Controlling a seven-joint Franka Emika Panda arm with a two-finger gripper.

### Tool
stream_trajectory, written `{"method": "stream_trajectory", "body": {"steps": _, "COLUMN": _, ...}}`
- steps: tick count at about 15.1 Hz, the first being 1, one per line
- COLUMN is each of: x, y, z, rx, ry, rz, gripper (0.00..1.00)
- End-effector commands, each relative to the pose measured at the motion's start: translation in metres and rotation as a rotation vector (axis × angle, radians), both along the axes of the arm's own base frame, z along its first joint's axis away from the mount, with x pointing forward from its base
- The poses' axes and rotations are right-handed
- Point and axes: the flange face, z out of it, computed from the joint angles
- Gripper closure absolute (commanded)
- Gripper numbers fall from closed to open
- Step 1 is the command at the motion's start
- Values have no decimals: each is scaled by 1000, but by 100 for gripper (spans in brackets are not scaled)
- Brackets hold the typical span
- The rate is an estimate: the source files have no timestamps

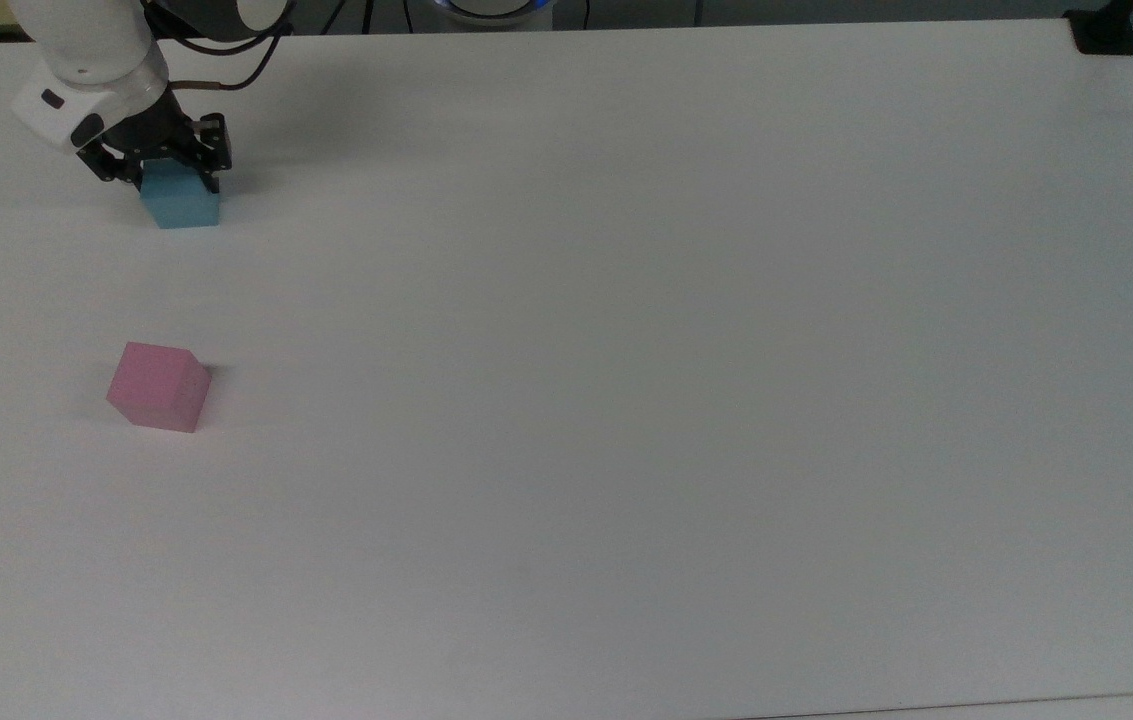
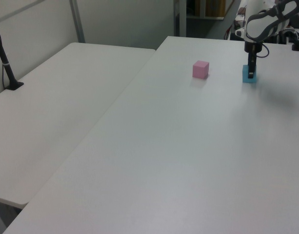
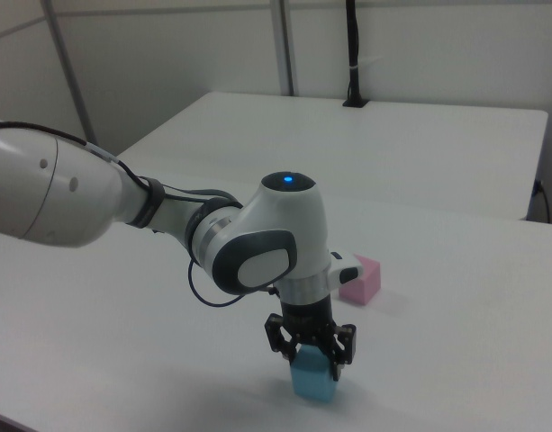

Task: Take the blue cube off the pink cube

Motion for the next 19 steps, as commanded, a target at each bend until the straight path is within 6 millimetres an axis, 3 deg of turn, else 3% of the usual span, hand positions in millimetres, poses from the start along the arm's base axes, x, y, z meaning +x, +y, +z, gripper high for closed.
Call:
{"method": "stream_trajectory", "body": {"steps": 1, "x": 4, "y": 5, "z": 18, "rx": 18, "ry": -18, "rz": 2, "gripper": 0}}
{"method": "stream_trajectory", "body": {"steps": 3, "x": 12, "y": 6, "z": 60, "rx": 42, "ry": 0, "rz": -18, "gripper": 0}}
{"method": "stream_trajectory", "body": {"steps": 4, "x": 21, "y": 13, "z": 102, "rx": 56, "ry": 4, "rz": -31, "gripper": 0}}
{"method": "stream_trajectory", "body": {"steps": 6, "x": 43, "y": 50, "z": 173, "rx": 53, "ry": 2, "rz": -117, "gripper": 0}}
{"method": "stream_trajectory", "body": {"steps": 8, "x": 56, "y": 86, "z": 210, "rx": 22, "ry": -5, "rz": -192, "gripper": 0}}
{"method": "stream_trajectory", "body": {"steps": 9, "x": 62, "y": 110, "z": 216, "rx": -4, "ry": -3, "rz": -201, "gripper": 0}}
{"method": "stream_trajectory", "body": {"steps": 10, "x": 73, "y": 154, "z": 223, "rx": -43, "ry": -17, "rz": -204, "gripper": 0}}
{"method": "stream_trajectory", "body": {"steps": 13, "x": 84, "y": 221, "z": 231, "rx": -60, "ry": -46, "rz": -246, "gripper": 0}}
{"method": "stream_trajectory", "body": {"steps": 15, "x": 86, "y": 236, "z": 231, "rx": -63, "ry": -54, "rz": -273, "gripper": 0}}
{"method": "stream_trajectory", "body": {"steps": 19, "x": 81, "y": 234, "z": 242, "rx": -53, "ry": -75, "rz": -276, "gripper": 0}}
